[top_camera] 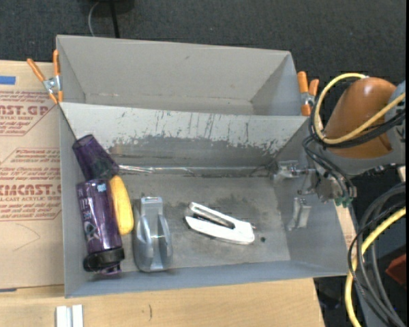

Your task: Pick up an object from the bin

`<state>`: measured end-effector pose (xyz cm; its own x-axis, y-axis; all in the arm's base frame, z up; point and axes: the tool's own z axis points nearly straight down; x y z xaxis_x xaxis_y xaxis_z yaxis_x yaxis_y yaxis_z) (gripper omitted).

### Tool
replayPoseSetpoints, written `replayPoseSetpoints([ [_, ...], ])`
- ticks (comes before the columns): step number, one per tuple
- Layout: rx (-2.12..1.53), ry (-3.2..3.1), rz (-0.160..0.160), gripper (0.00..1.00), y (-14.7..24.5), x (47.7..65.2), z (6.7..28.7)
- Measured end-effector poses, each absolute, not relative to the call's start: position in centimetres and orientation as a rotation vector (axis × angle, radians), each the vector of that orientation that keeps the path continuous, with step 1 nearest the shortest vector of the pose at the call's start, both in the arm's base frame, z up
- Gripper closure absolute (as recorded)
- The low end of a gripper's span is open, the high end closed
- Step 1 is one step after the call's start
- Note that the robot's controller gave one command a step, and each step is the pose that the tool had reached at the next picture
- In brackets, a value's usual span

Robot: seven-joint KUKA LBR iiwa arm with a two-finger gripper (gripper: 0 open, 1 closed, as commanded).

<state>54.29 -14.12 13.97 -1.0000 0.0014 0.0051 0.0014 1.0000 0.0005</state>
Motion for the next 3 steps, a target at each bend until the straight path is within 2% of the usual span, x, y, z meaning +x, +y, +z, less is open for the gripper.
replayPoseSetpoints([
  [1, 0.0, -3.143, 0.001, 0.0, -14.1, 54.4, 14.4],
  [2, 0.039, -3.147, 0.005, 0.0, -10.0, 52.4, 10.7],
  [3, 0.107, -3.139, -0.004, 0.0, -7.0, 51.3, 7.2],
])
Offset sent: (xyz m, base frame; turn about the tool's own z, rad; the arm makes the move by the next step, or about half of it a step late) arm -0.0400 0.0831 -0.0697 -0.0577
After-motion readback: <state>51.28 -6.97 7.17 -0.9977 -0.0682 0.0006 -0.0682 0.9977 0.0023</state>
